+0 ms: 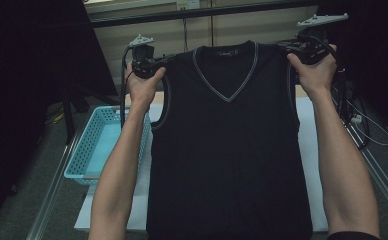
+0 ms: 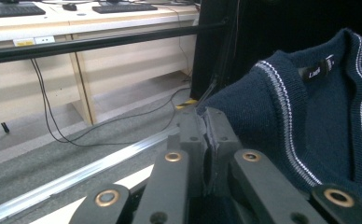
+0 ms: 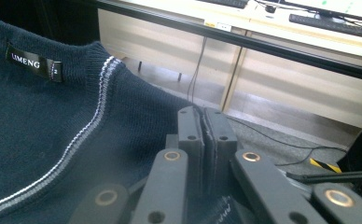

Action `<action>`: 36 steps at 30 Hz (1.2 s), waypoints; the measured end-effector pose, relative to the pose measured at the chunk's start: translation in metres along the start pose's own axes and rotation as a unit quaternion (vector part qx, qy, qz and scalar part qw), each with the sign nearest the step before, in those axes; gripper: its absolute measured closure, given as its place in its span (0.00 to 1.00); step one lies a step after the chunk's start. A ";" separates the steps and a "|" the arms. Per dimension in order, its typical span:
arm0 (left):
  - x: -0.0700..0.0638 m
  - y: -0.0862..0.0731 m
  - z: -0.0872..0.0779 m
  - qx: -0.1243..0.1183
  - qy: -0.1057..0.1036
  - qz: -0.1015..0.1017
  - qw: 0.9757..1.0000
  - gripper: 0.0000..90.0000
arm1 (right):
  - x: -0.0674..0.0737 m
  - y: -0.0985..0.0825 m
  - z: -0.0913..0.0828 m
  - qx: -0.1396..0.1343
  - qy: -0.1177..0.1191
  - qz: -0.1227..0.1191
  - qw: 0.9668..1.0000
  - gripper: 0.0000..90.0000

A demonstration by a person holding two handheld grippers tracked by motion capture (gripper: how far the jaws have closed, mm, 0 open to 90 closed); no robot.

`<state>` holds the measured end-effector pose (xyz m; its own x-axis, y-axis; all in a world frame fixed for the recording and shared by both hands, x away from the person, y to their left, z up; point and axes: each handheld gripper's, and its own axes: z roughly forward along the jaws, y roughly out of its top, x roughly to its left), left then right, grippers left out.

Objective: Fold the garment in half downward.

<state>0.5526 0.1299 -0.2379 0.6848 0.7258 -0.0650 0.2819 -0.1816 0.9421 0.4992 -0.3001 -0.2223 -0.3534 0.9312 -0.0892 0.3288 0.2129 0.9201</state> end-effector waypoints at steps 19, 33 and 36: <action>-0.021 -0.048 -0.033 0.018 -0.023 0.018 0.999 0.97 | 0.020 -0.048 -0.017 0.007 0.050 -0.008 0.999 0.96; -0.043 -0.088 -0.069 0.016 -0.048 0.029 0.998 0.97 | 0.036 -0.088 -0.064 -0.012 0.092 0.003 0.996 0.96; -0.046 -0.099 -0.074 0.021 -0.060 0.022 0.998 0.97 | 0.042 -0.100 -0.070 -0.009 0.100 0.000 0.995 0.96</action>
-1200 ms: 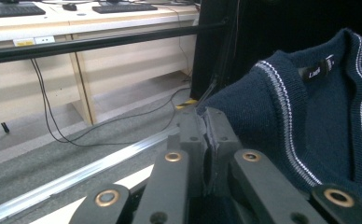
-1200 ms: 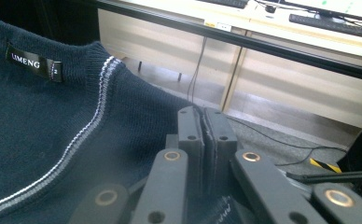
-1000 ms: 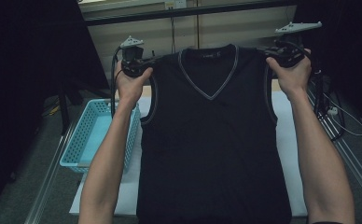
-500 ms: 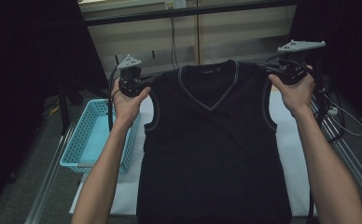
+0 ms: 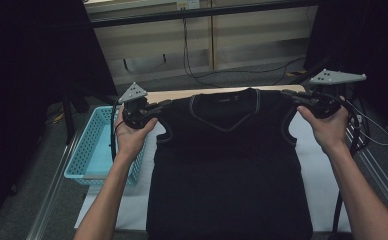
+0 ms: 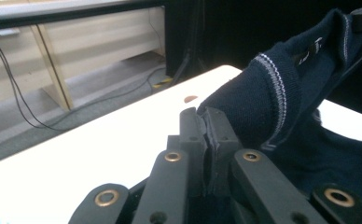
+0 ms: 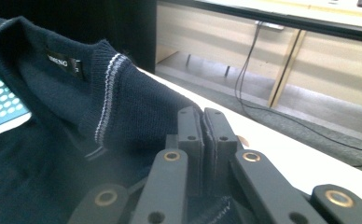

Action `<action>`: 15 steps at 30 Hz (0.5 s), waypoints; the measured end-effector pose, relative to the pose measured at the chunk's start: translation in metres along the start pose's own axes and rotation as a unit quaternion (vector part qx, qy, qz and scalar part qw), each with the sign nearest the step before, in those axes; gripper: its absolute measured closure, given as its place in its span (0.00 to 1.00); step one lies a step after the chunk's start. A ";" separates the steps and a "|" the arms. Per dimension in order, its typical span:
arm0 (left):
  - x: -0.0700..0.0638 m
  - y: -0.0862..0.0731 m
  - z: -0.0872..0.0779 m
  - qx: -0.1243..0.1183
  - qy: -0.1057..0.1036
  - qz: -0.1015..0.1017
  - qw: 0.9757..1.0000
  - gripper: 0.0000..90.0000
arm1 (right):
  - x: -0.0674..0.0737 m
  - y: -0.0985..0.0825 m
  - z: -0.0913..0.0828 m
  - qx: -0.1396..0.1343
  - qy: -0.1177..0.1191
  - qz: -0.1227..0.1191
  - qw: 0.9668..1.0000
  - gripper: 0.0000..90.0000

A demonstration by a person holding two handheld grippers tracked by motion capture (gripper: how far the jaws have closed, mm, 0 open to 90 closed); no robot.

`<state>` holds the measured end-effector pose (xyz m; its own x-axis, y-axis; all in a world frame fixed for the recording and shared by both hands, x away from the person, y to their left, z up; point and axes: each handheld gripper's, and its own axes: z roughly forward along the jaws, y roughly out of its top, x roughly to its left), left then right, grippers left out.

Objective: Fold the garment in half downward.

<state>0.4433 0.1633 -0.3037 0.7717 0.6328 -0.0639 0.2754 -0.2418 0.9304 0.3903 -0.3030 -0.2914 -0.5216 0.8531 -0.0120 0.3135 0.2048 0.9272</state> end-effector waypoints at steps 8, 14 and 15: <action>-0.015 -0.019 -0.011 0.021 -0.017 0.011 1.000 0.97 | 0.015 -0.016 -0.016 0.007 0.010 -0.004 1.000 0.96; -0.028 -0.039 -0.018 0.051 -0.033 0.028 0.998 0.97 | 0.028 -0.033 -0.029 0.018 0.020 -0.004 1.000 0.96; -0.030 -0.044 -0.018 0.057 -0.036 0.029 0.997 0.97 | 0.030 -0.037 -0.030 0.022 0.022 -0.007 0.999 0.96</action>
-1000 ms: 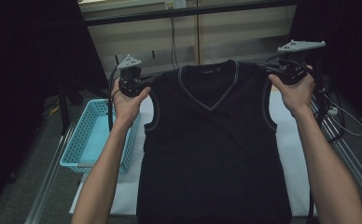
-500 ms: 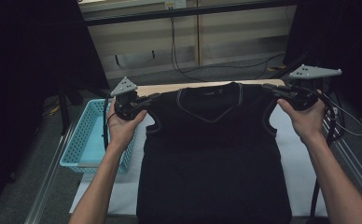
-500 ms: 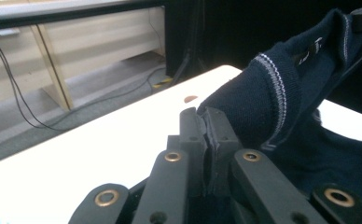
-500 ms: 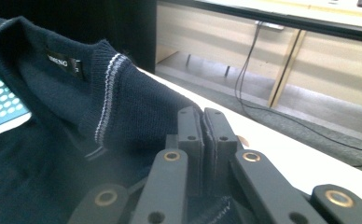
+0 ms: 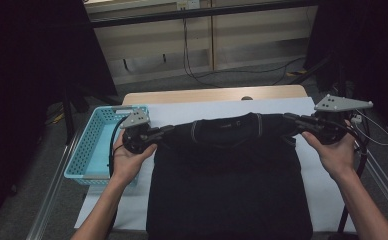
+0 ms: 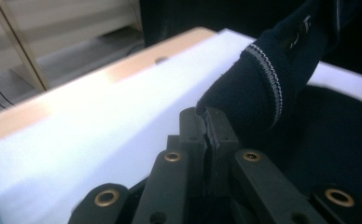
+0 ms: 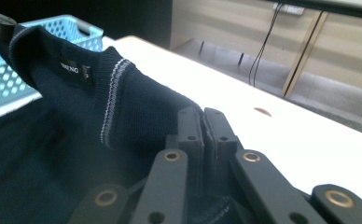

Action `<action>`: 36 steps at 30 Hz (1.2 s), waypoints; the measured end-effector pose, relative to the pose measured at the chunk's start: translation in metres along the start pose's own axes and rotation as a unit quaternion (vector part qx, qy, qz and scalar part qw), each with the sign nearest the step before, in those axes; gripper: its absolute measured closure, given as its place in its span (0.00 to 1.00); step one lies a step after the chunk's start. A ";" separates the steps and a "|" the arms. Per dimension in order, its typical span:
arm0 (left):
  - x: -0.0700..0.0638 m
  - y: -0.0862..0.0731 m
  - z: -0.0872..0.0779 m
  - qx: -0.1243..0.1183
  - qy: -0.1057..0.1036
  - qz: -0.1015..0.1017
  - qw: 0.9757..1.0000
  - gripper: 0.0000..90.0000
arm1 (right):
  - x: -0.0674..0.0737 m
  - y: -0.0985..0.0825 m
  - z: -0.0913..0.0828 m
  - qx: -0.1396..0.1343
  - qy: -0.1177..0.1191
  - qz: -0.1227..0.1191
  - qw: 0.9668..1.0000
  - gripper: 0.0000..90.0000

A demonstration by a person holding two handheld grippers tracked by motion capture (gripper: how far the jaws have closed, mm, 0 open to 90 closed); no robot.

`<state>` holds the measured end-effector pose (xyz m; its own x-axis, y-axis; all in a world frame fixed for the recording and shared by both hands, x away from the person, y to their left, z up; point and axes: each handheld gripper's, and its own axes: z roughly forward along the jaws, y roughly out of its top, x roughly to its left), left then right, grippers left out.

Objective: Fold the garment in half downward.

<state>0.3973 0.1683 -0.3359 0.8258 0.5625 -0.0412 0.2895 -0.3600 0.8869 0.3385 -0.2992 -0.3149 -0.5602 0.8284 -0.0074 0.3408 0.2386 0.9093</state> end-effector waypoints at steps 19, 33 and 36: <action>-0.045 -0.081 0.003 0.110 -0.064 0.009 0.992 0.96 | 0.043 -0.090 -0.017 0.085 0.057 0.002 0.995 0.96; -0.069 -0.111 -0.021 0.145 -0.082 0.015 0.986 0.96 | 0.076 -0.118 -0.038 0.125 0.089 -0.034 0.988 0.96; -0.079 -0.114 -0.029 0.144 -0.086 0.012 0.986 0.96 | 0.085 -0.121 -0.043 0.131 0.096 -0.049 0.985 0.96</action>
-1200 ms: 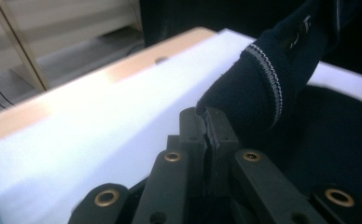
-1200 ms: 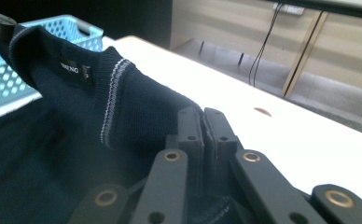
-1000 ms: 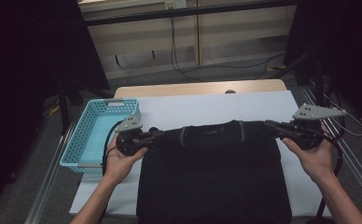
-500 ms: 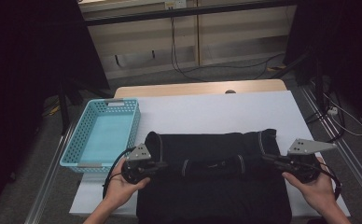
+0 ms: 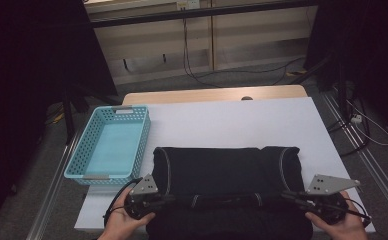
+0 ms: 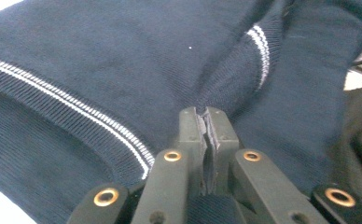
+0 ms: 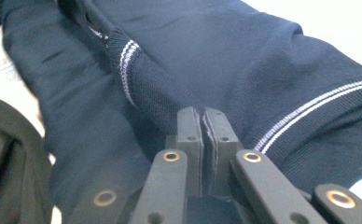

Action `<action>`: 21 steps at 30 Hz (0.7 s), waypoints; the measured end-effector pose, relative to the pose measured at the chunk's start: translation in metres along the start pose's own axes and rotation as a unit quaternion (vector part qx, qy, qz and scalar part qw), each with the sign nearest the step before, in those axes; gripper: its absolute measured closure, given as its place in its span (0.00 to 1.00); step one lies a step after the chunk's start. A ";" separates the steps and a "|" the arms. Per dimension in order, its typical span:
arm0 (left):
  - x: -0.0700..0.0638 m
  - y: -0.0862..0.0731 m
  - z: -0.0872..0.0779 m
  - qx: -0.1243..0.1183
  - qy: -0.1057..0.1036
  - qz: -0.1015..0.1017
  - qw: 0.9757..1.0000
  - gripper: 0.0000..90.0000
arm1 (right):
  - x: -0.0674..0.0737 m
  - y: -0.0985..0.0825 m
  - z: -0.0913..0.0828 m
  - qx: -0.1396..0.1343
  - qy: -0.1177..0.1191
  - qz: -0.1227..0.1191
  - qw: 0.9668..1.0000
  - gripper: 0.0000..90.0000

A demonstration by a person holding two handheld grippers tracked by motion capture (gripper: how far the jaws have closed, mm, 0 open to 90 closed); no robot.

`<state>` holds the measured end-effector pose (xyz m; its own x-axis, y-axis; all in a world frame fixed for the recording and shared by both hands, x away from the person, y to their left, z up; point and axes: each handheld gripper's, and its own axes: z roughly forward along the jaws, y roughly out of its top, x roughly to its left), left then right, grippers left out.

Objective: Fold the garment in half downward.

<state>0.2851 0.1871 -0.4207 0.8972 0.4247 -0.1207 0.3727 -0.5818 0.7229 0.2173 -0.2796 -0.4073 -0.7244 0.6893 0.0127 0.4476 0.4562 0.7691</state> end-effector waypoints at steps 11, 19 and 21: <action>-0.005 -0.001 -0.005 -0.027 0.019 -0.029 0.999 0.71 | 0.005 -0.007 -0.002 -0.003 -0.005 0.017 1.000 0.74; 0.008 0.015 0.000 -0.048 0.043 -0.026 0.998 0.40 | -0.010 0.000 -0.004 -0.027 -0.032 0.040 0.998 0.49; 0.015 0.019 0.003 -0.050 0.051 -0.029 0.997 0.33 | -0.019 0.003 -0.003 -0.027 -0.036 0.048 0.998 0.49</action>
<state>0.3068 0.1803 -0.4104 0.8440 0.5274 -0.0977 0.3929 -0.4839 0.7820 0.2302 -0.2933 -0.4034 -0.6391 0.7679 0.0441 0.4829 0.3560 0.8000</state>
